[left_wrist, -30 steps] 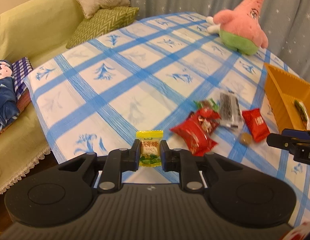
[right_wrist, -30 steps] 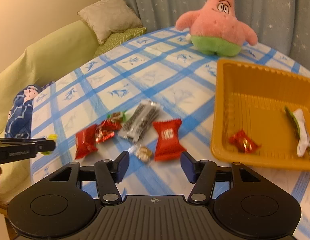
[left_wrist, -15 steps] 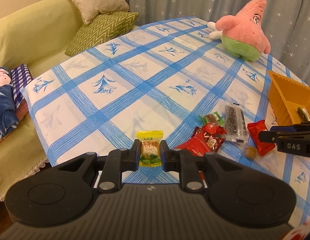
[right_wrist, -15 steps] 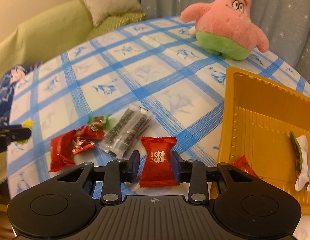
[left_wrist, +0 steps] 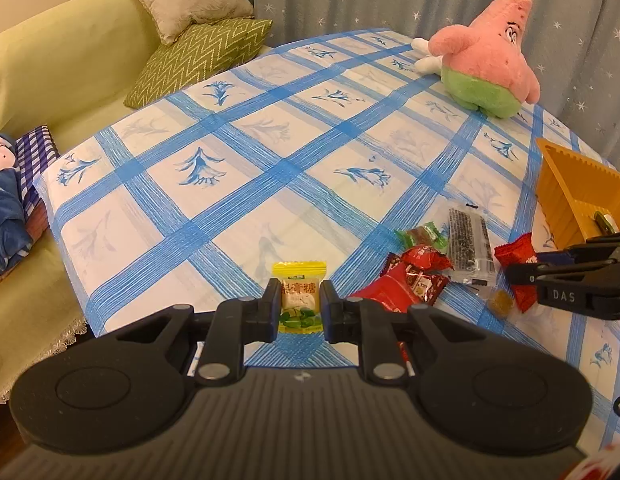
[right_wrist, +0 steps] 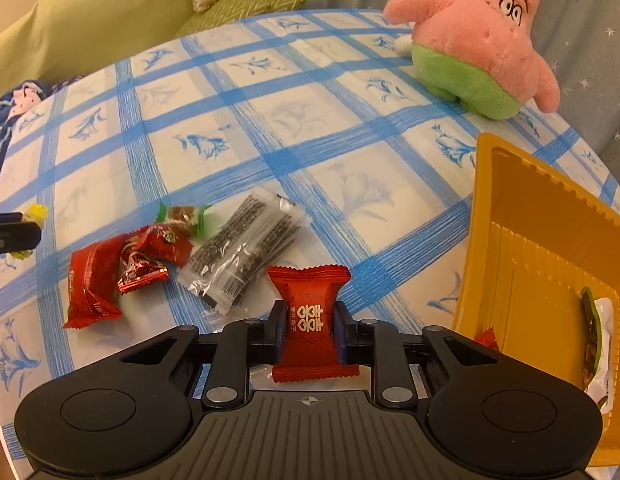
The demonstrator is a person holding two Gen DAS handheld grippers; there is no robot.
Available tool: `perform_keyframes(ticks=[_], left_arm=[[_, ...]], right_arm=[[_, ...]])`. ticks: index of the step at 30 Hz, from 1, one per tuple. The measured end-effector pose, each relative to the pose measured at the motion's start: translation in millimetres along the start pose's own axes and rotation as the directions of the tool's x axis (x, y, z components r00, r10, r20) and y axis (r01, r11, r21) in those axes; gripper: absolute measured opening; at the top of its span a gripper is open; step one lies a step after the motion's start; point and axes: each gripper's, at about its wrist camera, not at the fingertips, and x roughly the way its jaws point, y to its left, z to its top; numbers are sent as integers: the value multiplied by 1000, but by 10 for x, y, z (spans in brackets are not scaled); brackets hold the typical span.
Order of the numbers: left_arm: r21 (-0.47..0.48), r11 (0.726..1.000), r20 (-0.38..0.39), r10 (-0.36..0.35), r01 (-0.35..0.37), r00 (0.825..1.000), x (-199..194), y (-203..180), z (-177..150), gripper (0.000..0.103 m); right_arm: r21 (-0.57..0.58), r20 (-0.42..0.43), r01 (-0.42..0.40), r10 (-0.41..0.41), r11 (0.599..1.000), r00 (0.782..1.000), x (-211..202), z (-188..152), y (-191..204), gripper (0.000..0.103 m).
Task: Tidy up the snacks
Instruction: 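Grasp the red square candy with the right gripper while the left holds yellow candy, then carry the yellow candy and red square candy over the orange tray with both tools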
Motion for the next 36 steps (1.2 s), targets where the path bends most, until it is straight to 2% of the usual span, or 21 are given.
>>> perform_keyframes(ticks=[12,22,28,36], left_arm=[[28,1000,22,0,-1,1000,-171,-83,23,18],[80,996,40,-31,28,999,-449,-328,33,18],[125,989,53,-91,84,994,-651,-621,39,18],[207,962,63,-195,179,979,-881,-1172,4,18]], right_arm=[[72,89,-49,42,996,995,-362,48,-145,24],[143,179,-145,119,979,977,-886,-117,-296,23],[197,220,-188,144,962,965,-1236,-347,-470,23],[267,249,-170,102,949,963,-1665,-719,-814,23]])
